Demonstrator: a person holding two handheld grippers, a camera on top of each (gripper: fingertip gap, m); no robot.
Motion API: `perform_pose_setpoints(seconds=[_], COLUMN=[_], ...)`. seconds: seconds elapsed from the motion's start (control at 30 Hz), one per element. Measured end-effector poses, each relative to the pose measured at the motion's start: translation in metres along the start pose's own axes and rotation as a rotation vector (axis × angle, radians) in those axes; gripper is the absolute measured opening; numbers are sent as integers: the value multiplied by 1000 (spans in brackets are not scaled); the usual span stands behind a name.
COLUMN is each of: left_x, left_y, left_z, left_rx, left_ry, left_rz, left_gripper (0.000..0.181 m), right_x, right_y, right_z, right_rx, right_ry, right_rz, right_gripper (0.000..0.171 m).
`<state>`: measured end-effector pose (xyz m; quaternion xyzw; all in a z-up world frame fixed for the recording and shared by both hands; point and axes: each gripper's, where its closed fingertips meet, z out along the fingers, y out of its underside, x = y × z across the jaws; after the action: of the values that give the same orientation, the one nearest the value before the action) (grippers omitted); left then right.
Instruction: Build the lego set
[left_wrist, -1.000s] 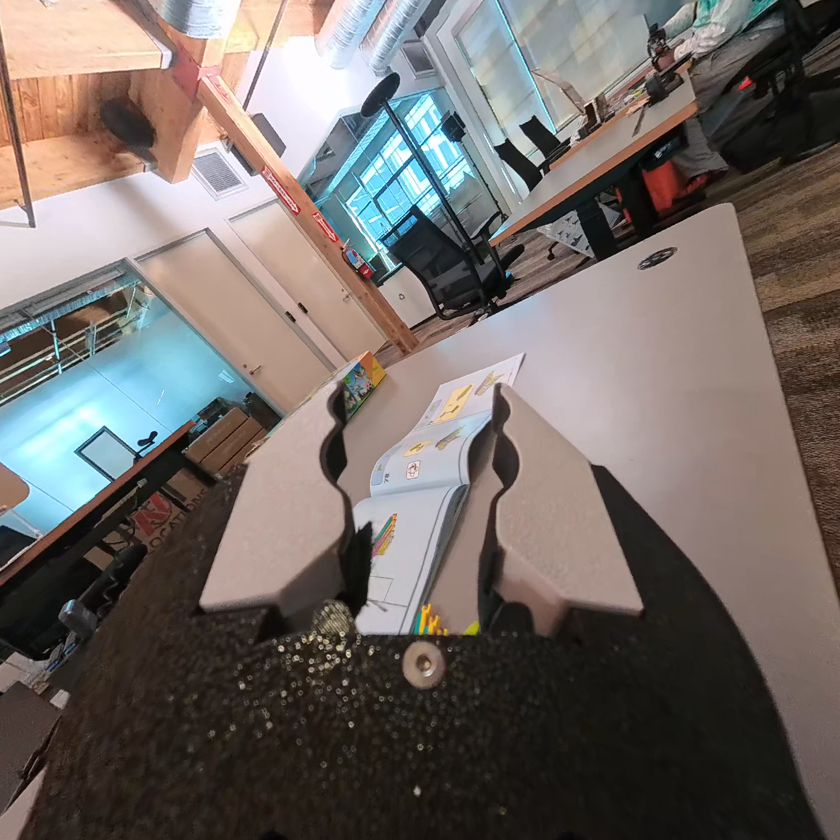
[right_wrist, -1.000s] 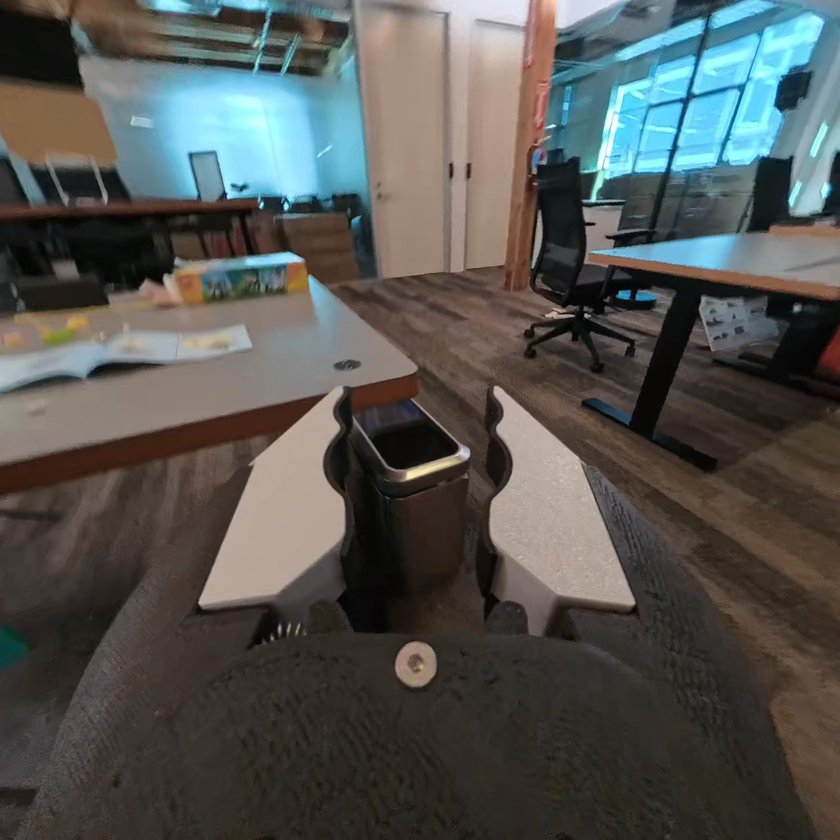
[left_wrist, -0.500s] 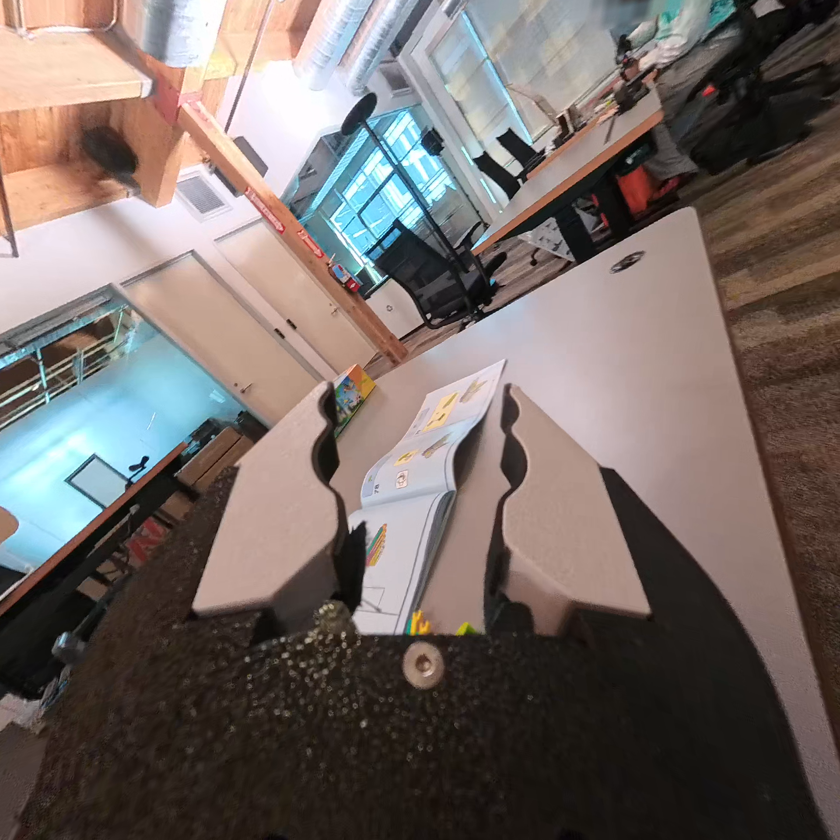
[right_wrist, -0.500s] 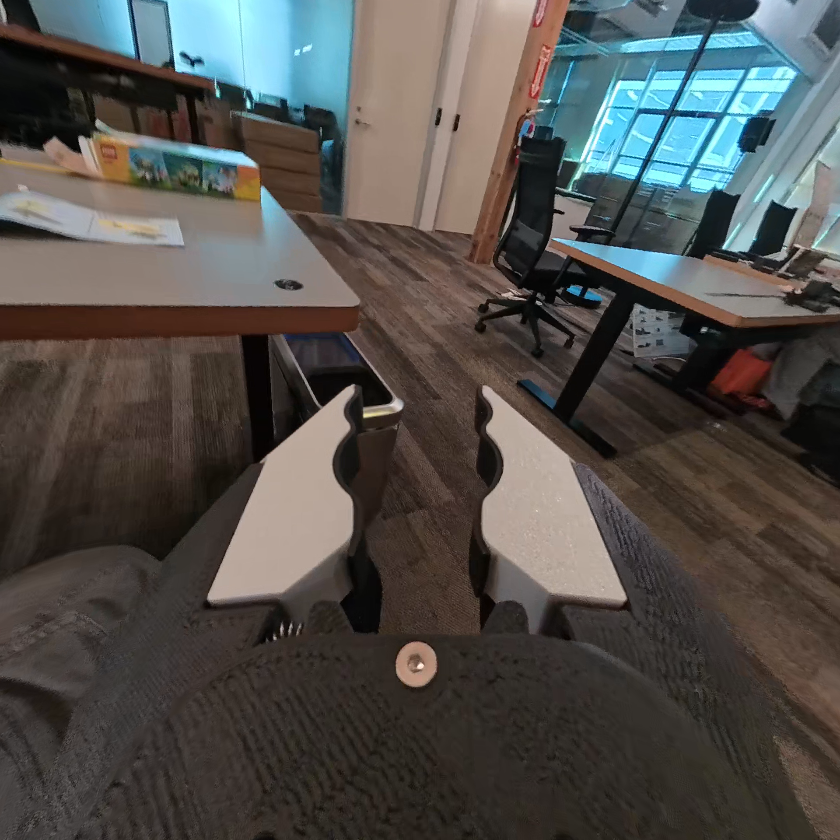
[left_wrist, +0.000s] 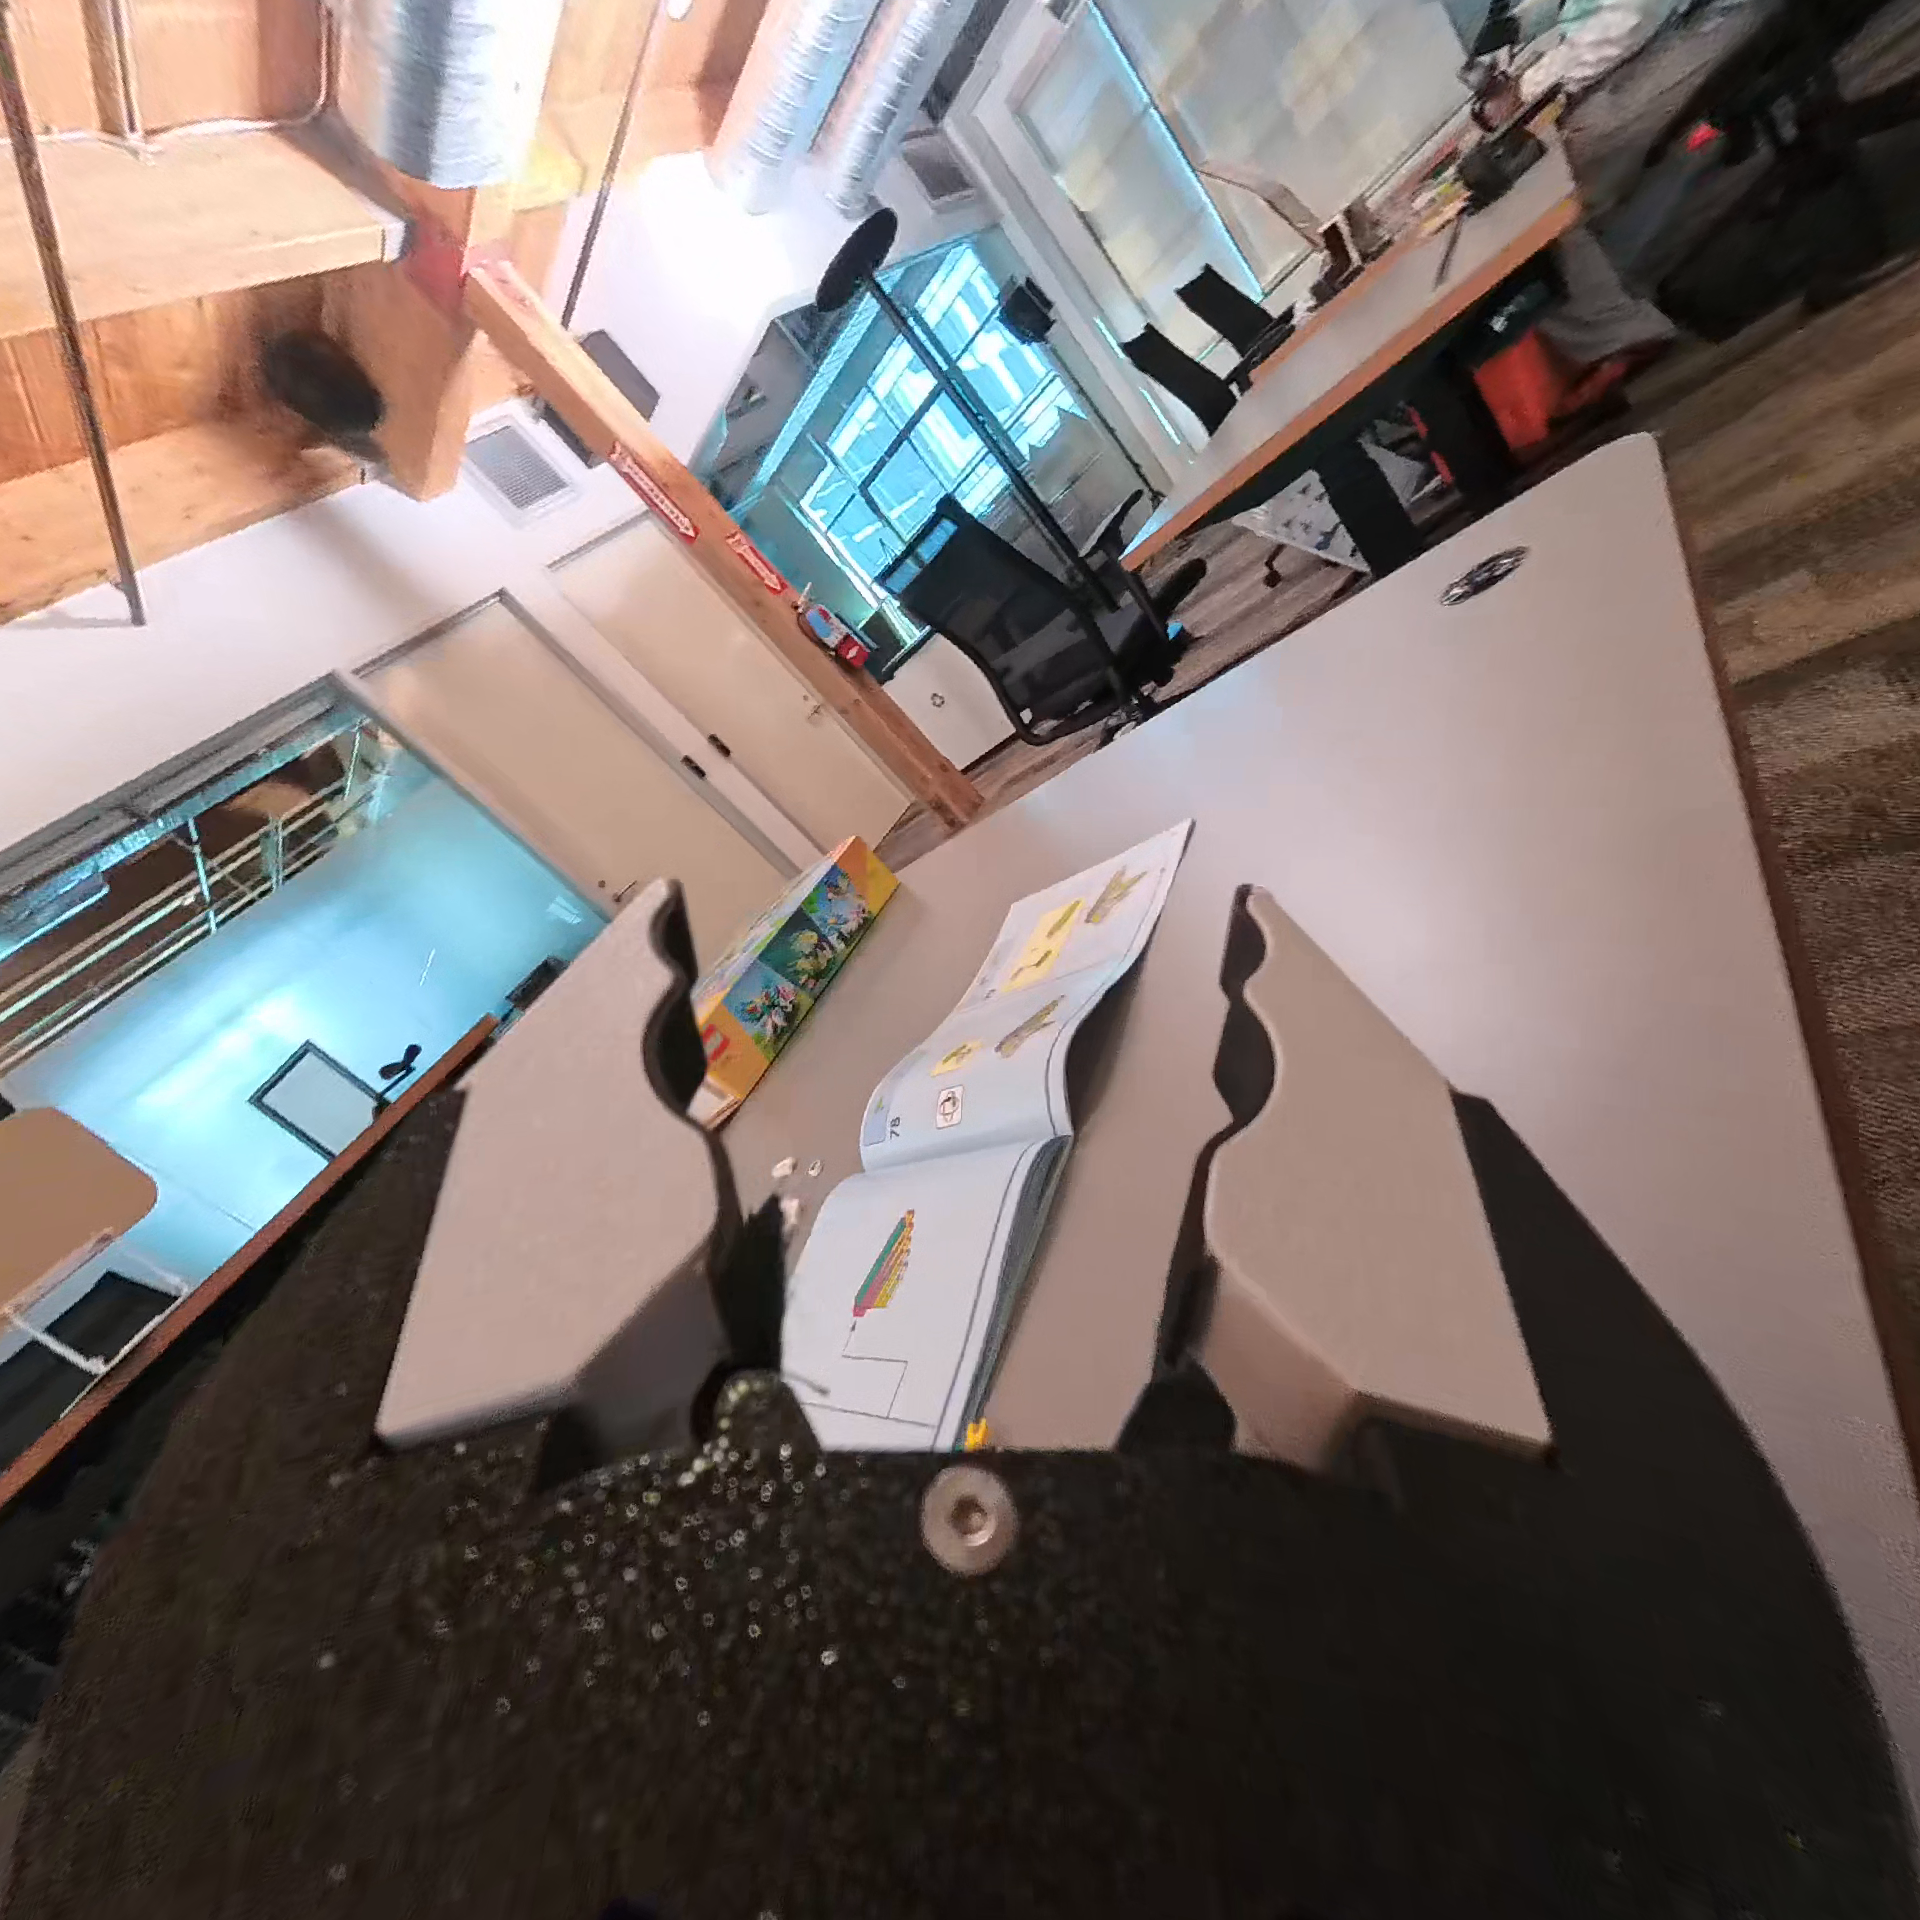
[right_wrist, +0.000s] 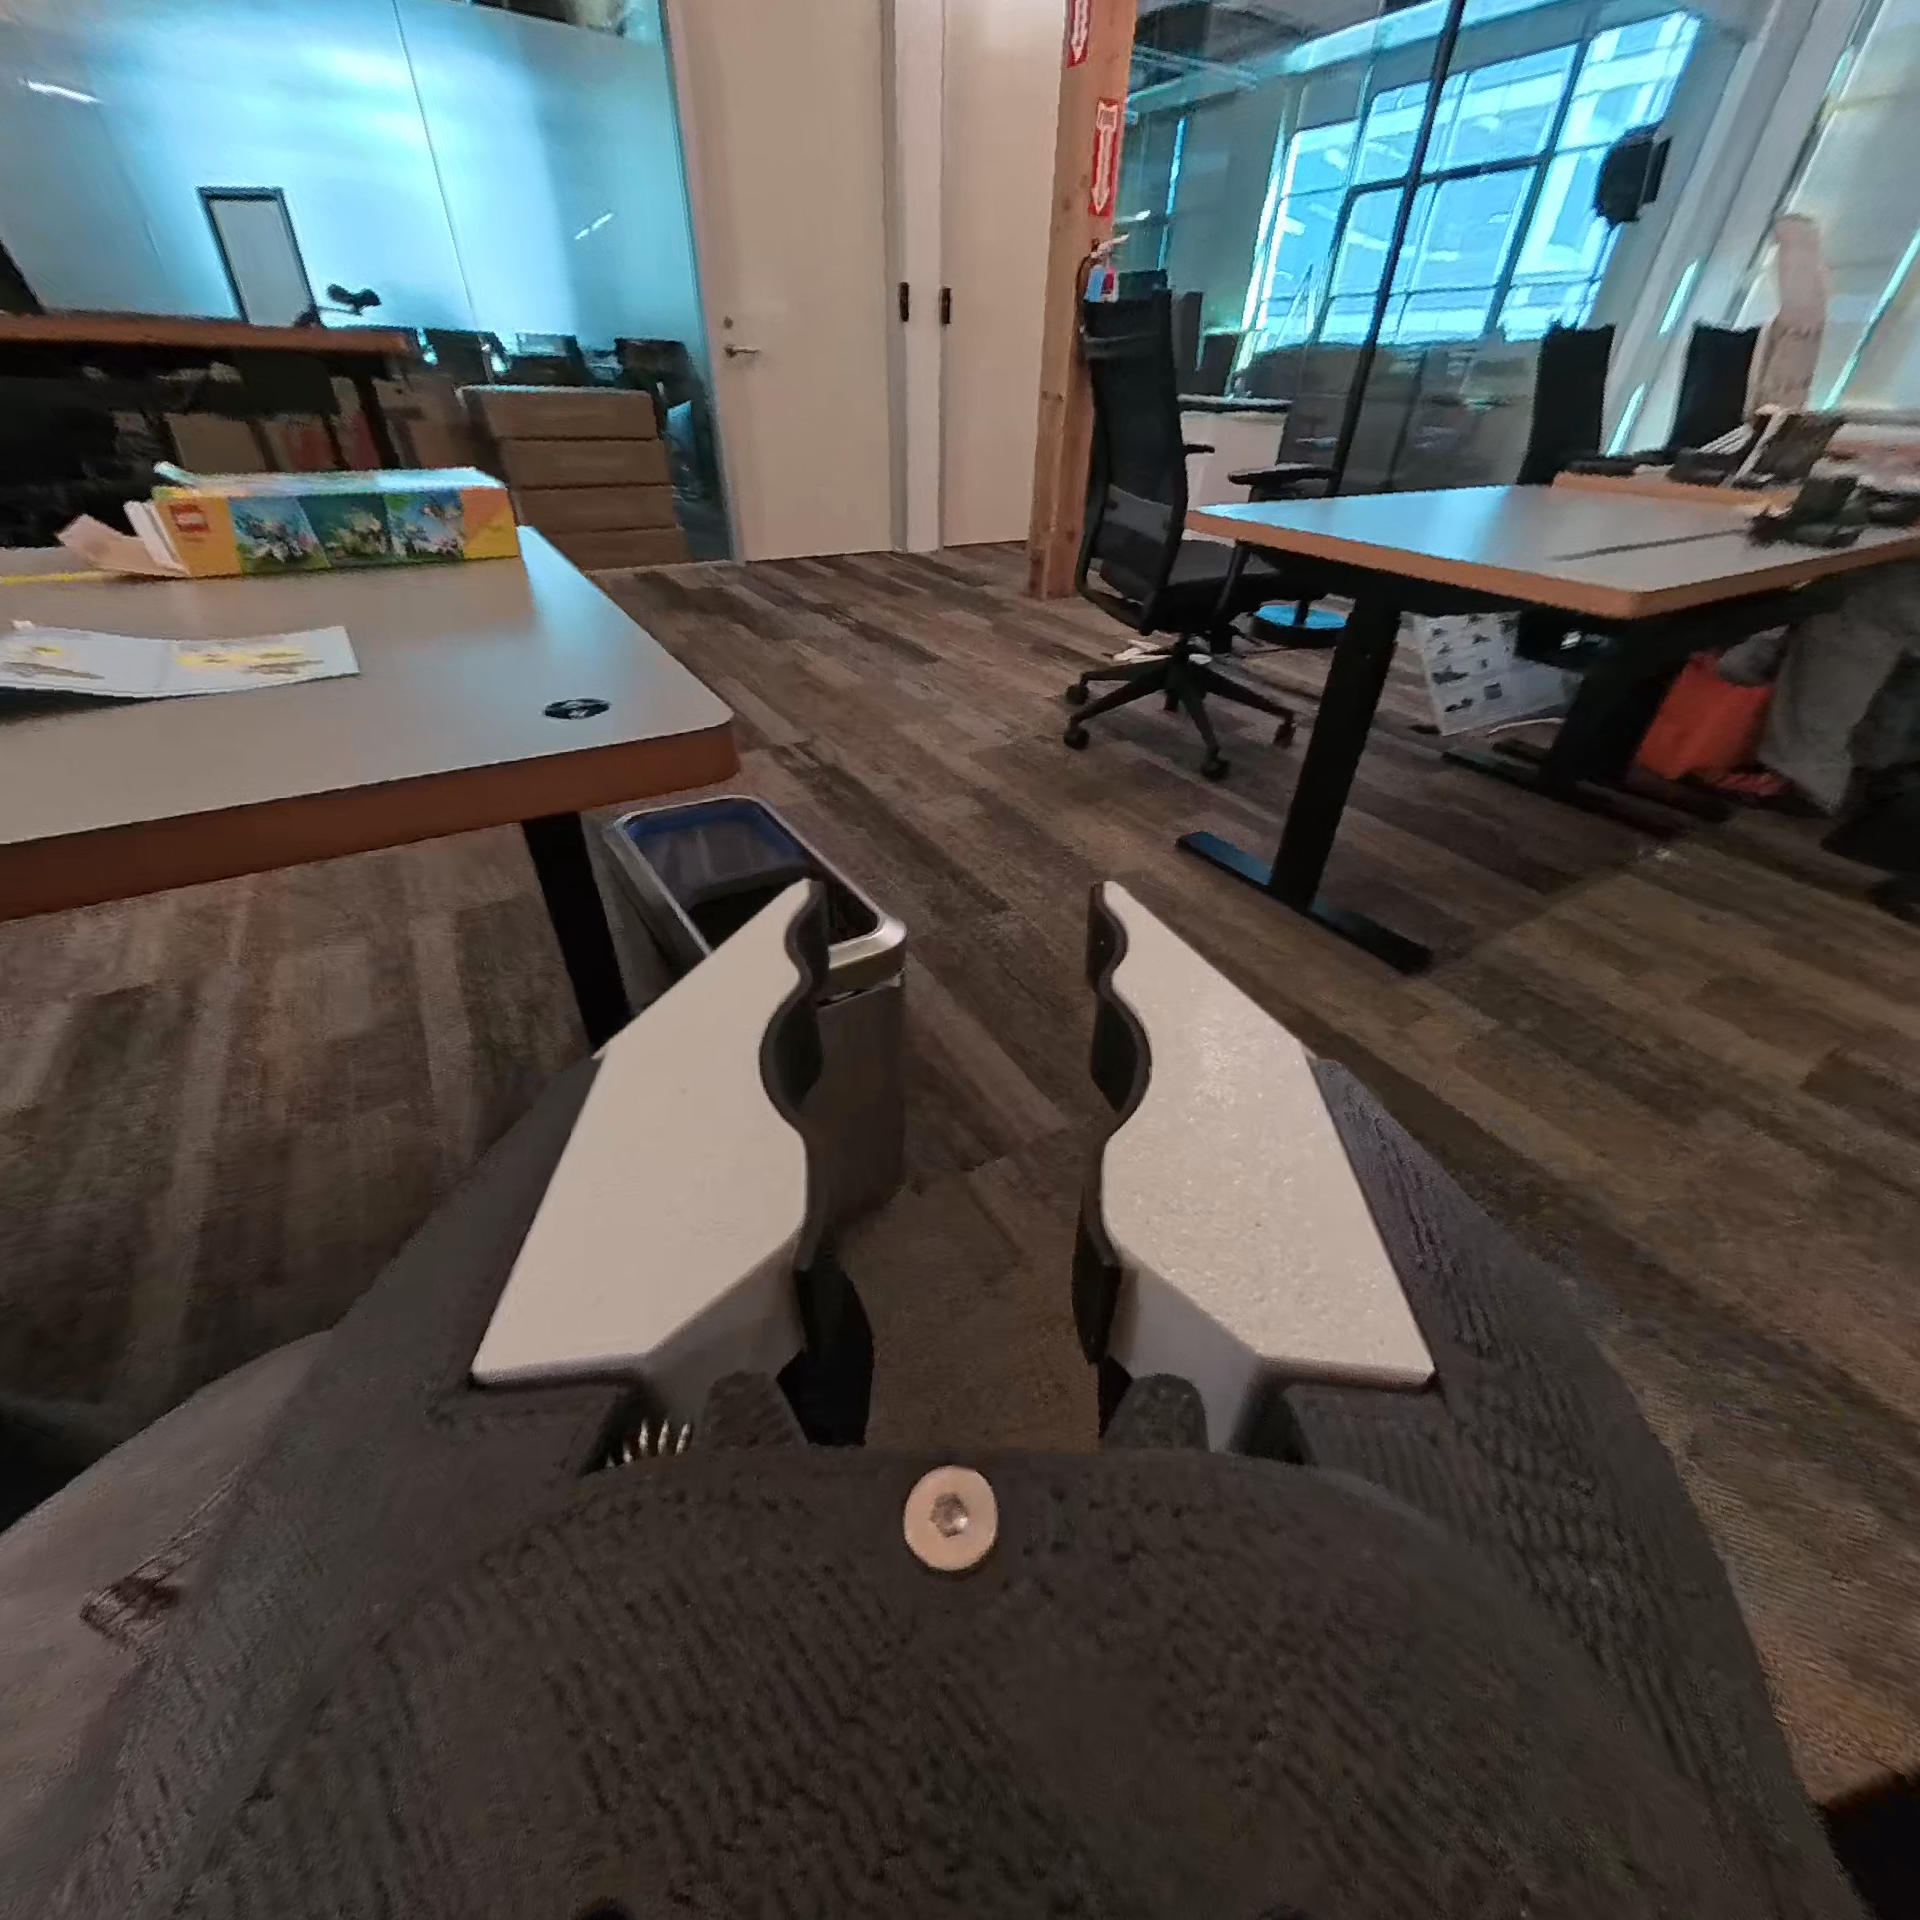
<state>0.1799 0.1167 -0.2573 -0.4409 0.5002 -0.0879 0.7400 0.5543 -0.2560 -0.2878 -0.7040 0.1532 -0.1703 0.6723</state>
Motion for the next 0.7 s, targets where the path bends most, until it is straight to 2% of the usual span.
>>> perform_pose_setpoints(seconds=[0.23,0.43,0.57,0.7], left_x=[-6,-8,0,7], left_y=[2,8,9,10], left_z=[1,2,6,9], left_rx=[-7,-24,-32,-47], left_ry=[-32,-26,11,28], left_rz=[0,-46,-27,26], left_gripper=[101,101,100,100], right_x=[-56,-138,-210,-273], right_y=[48,86,103,128], right_z=[22,31,37,60], right_rx=[-195,-302,-345,-430], right_ry=[-185,-397,-602,-782], right_rz=[-98,-234,-178,-93], right_gripper=[51,52,57,59])
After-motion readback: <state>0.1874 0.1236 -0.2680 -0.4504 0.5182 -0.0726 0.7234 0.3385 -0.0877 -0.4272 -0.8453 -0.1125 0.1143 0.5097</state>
